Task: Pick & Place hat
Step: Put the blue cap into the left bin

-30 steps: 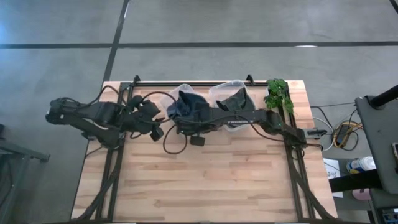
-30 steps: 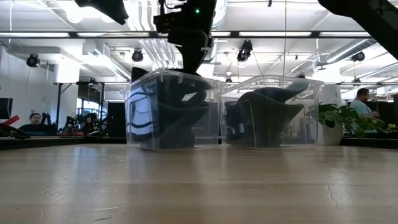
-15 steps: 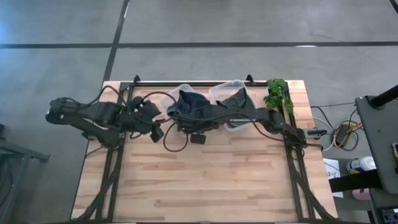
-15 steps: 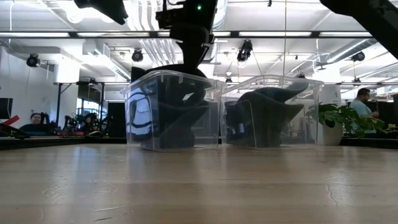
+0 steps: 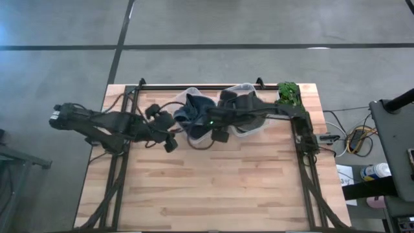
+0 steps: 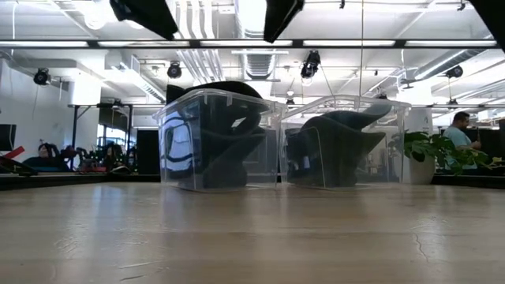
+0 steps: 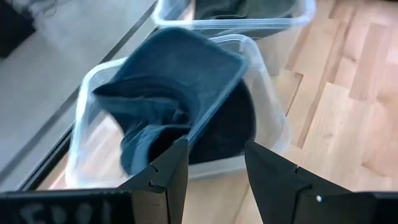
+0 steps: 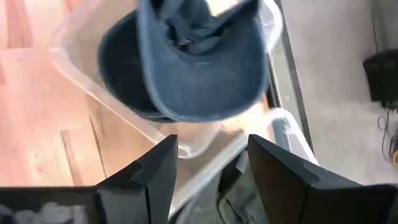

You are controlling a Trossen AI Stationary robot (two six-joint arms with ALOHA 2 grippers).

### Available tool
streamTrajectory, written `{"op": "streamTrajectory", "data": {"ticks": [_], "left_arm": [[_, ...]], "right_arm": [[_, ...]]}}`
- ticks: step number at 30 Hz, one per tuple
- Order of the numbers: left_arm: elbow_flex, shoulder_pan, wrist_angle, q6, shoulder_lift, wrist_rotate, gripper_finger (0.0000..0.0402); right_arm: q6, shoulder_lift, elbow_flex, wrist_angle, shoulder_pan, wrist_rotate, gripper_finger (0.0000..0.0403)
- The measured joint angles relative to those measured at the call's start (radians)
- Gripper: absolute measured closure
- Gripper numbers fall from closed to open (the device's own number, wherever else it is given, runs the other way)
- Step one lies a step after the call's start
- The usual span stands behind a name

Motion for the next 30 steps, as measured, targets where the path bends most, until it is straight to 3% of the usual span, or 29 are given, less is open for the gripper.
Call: {"op": "streamTrajectory", "data": {"ticks": [5,11,20,25,30], "left_arm": [[-0.057,0.056,0.069,0.129,0.050,0.029,0.0248],[-0.084,0.211,0.070,0.245,0.096,0.077,0.0248],[-0.097,0.396,0.136,0.370,0.106,0.383,0.0248],[-0.141,0.440,0.125,0.626,0.106,0.377,0.0248],[-0.174,0.541,0.110,0.750,0.101,0.284,0.0248]], "right_arm": [[0.041,-0.058,-0.002,-0.030,-0.009,0.000,0.0221],[0.068,-0.096,-0.002,-0.039,0.000,-0.002,0.0230],[0.068,-0.070,-0.005,-0.031,0.001,-0.007,0.0229],[-0.041,-0.043,-0.023,0.010,0.002,-0.021,0.0229],[-0.059,-0.041,-0.062,0.148,-0.036,-0.216,0.0233]]}}
